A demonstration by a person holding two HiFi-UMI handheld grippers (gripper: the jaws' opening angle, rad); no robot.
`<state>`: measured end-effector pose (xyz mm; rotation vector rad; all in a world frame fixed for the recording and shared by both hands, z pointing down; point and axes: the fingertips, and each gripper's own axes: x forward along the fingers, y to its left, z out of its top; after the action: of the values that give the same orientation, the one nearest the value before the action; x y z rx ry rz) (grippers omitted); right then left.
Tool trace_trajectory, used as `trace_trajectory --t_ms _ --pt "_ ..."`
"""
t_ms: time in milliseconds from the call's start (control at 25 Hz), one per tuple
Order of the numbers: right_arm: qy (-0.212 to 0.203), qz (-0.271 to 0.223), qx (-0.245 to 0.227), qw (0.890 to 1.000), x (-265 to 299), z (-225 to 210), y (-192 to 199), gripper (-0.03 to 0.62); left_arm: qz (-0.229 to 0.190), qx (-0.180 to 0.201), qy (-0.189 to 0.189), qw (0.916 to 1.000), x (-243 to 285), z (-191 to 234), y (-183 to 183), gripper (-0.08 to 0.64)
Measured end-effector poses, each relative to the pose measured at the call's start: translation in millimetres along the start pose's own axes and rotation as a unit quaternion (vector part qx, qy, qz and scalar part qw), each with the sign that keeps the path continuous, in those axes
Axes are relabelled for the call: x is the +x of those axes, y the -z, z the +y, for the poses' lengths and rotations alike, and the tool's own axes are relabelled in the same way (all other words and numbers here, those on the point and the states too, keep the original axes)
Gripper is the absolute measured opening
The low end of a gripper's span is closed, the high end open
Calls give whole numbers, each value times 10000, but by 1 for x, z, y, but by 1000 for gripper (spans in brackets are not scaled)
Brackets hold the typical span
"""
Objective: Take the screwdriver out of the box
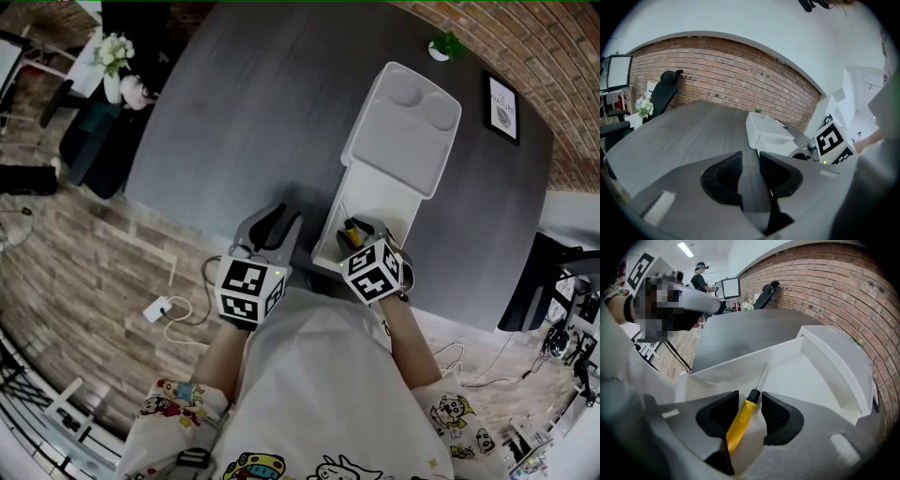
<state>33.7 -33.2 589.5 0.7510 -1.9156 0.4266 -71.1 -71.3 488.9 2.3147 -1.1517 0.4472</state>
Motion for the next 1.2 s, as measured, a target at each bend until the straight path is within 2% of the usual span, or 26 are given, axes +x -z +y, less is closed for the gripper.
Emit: trace_trajectory --t_ms 160,360,680,1200 --pt "22 12 23 10000 0 0 1 126 -7 -16 -4 10000 -1 0 1 119" --pt "54 28 45 10000 -1 -2 1 118 -7 0 -1 10000 -1 -1 1 118" --pt "487 121 -164 9986 -5 -18 2 80 0 48 32 10000 1 -4 -1 118" --pt "470 106 -169 9987 -8 -24 0 75 -36 28 -24 10000 1 1 -4 118"
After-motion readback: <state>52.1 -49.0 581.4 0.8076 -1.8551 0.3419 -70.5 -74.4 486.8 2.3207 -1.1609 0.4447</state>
